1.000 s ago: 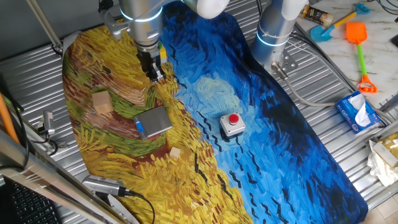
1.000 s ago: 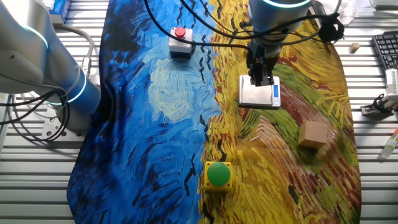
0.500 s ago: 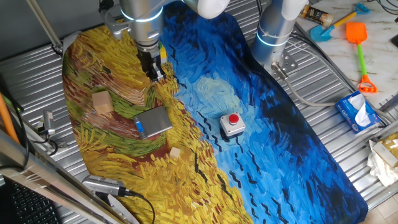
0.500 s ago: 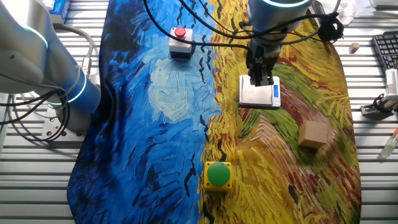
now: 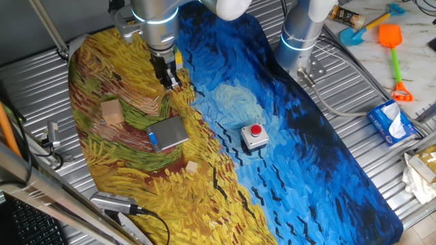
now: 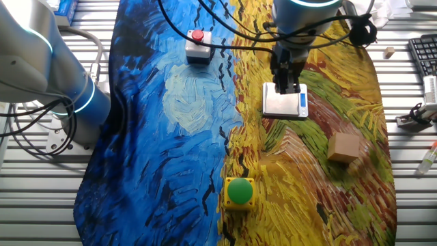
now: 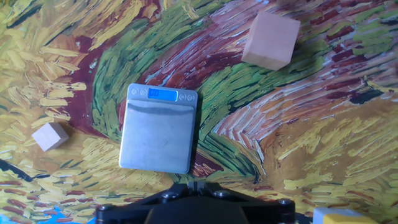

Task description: Place the block on the scale

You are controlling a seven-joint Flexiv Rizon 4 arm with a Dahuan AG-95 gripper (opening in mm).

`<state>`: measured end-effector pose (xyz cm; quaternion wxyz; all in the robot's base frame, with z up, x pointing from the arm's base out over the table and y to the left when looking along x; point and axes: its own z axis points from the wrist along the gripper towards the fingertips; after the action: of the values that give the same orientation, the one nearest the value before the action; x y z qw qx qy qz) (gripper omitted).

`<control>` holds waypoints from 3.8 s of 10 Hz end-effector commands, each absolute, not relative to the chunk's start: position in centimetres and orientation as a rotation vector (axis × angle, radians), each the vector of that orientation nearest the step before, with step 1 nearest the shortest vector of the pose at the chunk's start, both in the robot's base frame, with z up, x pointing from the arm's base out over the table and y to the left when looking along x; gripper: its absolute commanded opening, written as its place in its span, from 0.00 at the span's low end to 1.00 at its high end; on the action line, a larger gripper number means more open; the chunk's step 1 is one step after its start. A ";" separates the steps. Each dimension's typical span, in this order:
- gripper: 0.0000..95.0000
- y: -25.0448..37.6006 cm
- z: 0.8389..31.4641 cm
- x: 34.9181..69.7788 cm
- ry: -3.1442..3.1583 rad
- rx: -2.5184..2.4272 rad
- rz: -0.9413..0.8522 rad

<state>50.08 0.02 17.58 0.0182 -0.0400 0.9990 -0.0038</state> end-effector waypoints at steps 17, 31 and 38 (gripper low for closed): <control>0.00 3.1 17.9 54.4 3.105 -0.047 -0.023; 0.00 4.4 17.8 55.6 3.103 0.021 -0.017; 0.00 4.4 17.8 55.6 3.106 0.010 -0.018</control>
<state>55.64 4.41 17.81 0.0174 0.0029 0.9998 -0.0056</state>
